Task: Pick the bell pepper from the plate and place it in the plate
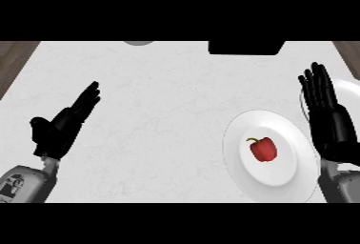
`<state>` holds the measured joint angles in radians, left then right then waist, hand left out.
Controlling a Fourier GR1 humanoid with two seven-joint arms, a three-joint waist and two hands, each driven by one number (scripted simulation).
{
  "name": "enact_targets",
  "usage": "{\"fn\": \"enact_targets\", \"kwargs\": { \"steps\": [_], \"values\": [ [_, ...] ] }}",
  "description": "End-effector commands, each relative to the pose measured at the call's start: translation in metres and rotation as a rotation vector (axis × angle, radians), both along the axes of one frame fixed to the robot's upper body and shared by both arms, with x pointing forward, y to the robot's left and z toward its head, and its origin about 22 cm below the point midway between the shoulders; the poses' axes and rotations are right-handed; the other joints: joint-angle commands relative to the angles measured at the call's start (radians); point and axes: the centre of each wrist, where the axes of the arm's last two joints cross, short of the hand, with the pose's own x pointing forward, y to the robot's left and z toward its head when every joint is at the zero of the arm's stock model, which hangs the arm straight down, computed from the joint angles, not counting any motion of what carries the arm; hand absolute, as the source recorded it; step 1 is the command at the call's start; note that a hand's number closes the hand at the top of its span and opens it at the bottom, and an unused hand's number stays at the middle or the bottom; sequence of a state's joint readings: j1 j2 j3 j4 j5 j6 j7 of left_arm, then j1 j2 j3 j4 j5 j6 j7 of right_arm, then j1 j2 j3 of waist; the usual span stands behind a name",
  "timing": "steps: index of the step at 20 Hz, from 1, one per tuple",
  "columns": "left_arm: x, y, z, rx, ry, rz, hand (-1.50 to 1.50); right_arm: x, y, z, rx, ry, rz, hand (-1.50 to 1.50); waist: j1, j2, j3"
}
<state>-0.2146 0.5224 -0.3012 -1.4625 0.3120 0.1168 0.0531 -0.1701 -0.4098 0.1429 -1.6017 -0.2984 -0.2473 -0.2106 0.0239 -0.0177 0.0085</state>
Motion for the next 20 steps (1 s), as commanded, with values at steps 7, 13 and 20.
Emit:
{"fn": "enact_targets", "kwargs": {
  "steps": [7, 13, 20],
  "values": [
    [-0.032, -0.003, -0.058, -0.126, 0.264, 0.166, 0.0, 0.022, -0.064, 0.129, -0.79, -0.249, 0.107, 1.5, -0.008, 0.017, -0.041],
    [-0.054, -0.032, -0.087, -0.194, 0.301, 0.205, 0.0, 0.041, -0.104, 0.036, -0.312, -0.34, 0.063, -1.5, -0.01, 0.023, -0.007],
    [-0.046, -0.033, -0.073, -0.213, 0.337, 0.22, 0.0, 0.038, -0.123, 0.053, -0.482, -0.297, 0.199, -1.5, -0.021, 0.018, -0.008]
  ]
}}
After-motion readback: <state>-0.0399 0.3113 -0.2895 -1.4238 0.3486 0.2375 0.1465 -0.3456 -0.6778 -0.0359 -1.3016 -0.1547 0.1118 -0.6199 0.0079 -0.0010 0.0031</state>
